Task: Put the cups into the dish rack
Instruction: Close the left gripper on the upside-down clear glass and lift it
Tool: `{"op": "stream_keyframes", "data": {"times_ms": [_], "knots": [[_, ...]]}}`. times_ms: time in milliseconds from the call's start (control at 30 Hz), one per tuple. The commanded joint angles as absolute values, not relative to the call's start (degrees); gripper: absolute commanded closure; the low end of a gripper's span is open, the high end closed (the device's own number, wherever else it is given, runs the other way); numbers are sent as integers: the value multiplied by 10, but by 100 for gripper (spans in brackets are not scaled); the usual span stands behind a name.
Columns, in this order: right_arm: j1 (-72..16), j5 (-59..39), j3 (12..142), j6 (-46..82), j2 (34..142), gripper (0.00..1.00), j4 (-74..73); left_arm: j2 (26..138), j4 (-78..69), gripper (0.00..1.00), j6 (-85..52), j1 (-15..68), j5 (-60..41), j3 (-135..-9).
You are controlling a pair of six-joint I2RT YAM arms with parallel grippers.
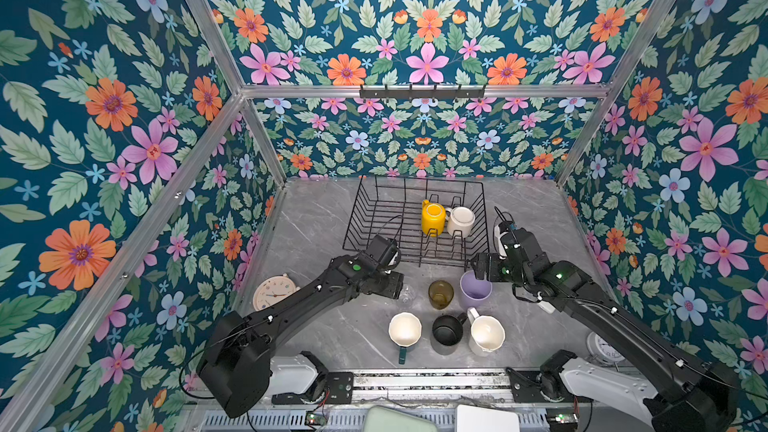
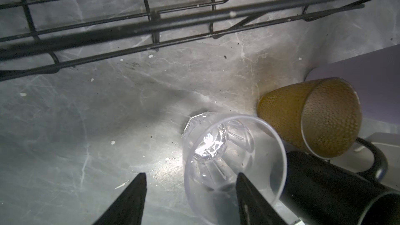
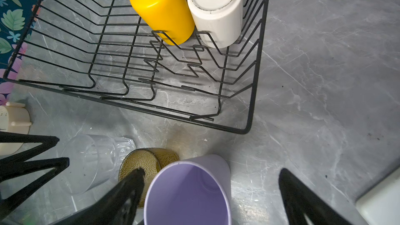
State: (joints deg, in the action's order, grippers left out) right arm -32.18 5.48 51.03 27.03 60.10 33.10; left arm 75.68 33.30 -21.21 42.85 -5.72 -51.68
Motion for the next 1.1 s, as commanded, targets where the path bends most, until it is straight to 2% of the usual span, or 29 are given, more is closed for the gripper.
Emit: {"op": "stream_keyframes", "data": {"times_ms": [0,367,767,1067], "knots": [[-322,56,510,279,597,3,316,766,329,37,-220,436,-39,-520],[-322,56,505,279,595,3,315,790,324,60,-223,445,-37,-518],[-322,56,504,280,592,3,316,791,325,77,-223,447,-34,-516],[-322,54,503,281,592,3,315,794,332,96,-220,447,-29,-521]]}}
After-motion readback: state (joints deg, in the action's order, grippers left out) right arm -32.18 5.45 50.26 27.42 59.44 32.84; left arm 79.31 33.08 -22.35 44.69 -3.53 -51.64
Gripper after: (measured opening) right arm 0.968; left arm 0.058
